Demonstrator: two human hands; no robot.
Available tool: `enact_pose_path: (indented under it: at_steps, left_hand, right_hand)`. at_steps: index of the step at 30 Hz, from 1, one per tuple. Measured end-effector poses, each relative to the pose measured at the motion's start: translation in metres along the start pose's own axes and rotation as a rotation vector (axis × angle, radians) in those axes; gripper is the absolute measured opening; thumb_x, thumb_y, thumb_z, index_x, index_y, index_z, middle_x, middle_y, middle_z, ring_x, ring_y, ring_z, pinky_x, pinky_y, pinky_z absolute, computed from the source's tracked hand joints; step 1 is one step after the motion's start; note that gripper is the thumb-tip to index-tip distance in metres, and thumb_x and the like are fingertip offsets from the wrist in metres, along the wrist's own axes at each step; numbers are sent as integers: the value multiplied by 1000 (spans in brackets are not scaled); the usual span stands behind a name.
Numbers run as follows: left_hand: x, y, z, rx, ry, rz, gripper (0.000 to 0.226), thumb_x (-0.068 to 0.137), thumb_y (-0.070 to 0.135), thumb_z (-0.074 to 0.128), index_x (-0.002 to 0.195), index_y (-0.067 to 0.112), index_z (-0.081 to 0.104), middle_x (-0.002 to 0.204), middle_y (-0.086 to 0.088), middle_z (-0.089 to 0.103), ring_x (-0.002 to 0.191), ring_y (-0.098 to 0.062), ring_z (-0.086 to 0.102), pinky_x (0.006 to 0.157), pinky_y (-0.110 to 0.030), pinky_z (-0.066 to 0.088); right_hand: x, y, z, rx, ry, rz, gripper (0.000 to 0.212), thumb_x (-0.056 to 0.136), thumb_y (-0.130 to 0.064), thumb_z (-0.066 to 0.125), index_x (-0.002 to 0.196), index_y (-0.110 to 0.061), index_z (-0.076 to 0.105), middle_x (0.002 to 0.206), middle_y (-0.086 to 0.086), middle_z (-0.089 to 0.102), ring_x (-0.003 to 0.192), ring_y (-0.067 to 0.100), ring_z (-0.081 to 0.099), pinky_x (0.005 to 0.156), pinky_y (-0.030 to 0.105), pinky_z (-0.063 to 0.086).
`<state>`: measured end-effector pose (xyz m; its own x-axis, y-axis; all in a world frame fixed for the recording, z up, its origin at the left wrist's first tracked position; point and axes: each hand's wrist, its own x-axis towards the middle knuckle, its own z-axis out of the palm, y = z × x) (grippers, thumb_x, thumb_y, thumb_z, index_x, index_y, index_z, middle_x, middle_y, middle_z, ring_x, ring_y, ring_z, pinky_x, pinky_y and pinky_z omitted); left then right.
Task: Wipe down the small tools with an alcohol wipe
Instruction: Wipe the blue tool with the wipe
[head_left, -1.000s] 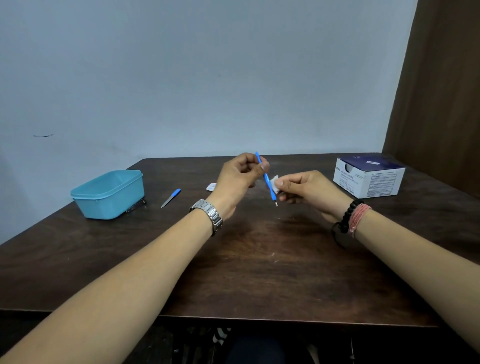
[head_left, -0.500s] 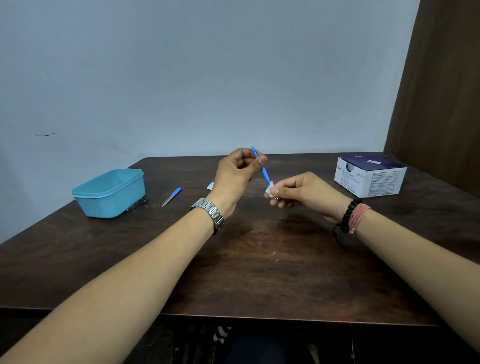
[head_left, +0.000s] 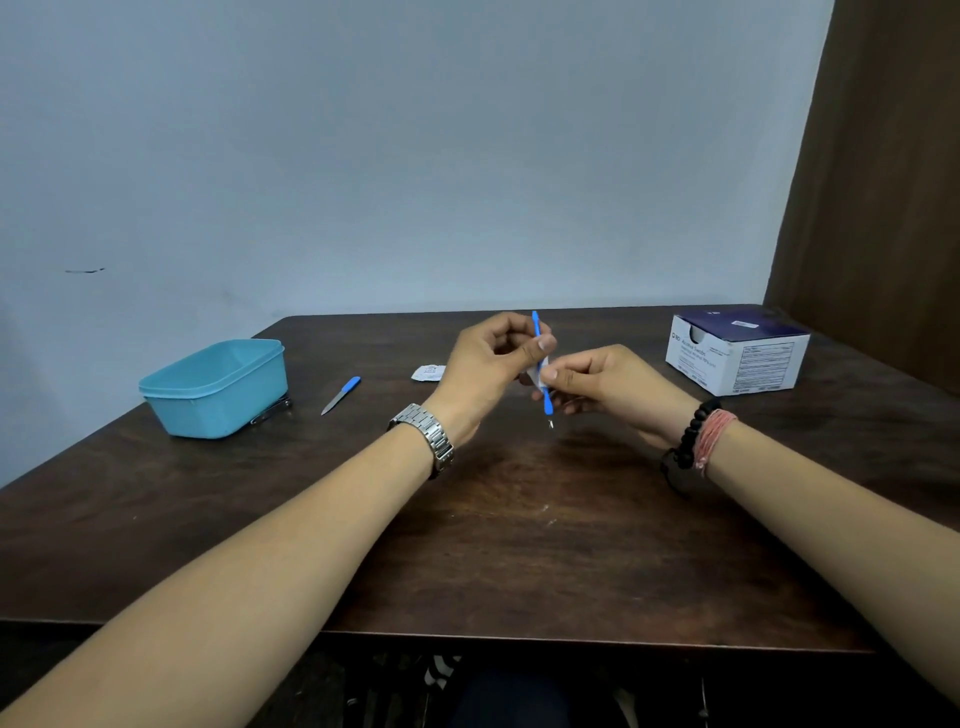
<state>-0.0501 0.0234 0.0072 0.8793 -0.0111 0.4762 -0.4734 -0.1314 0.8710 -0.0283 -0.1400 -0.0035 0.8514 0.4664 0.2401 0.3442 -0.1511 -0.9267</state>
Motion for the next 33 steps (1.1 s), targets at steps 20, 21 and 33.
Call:
enact_pose_path:
  at_steps: [20,21,33]
  left_hand:
    - [11,7,-19,-78,298,-35,7,89,26,68,85,23,64,75,6,58,61,1,50,57,-15,39]
    - [11,6,-19,-73,292,-37,7,89,26,68,84,23,64,76,5,58,60,1,50,57,-15,39]
    - [3,0,-6,-6,6,-36,2,89,19,68,89,19,66,85,2,67,78,-6,62,73,-23,48]
  right_hand:
    - [1,5,-1,-67,-66,37,13,91,-17,64,88,-12,76,76,2,72,63,6,58,58,15,46]
    - [2,7,-2,-62,-18,32,14,93,-15,62,88,-13,75,77,2,71,63,6,58,57,15,45]
    - [1,2,-1,-51,-19,-16,19,90,-25,64,100,-13,75,100,9,74,79,10,64,70,21,51]
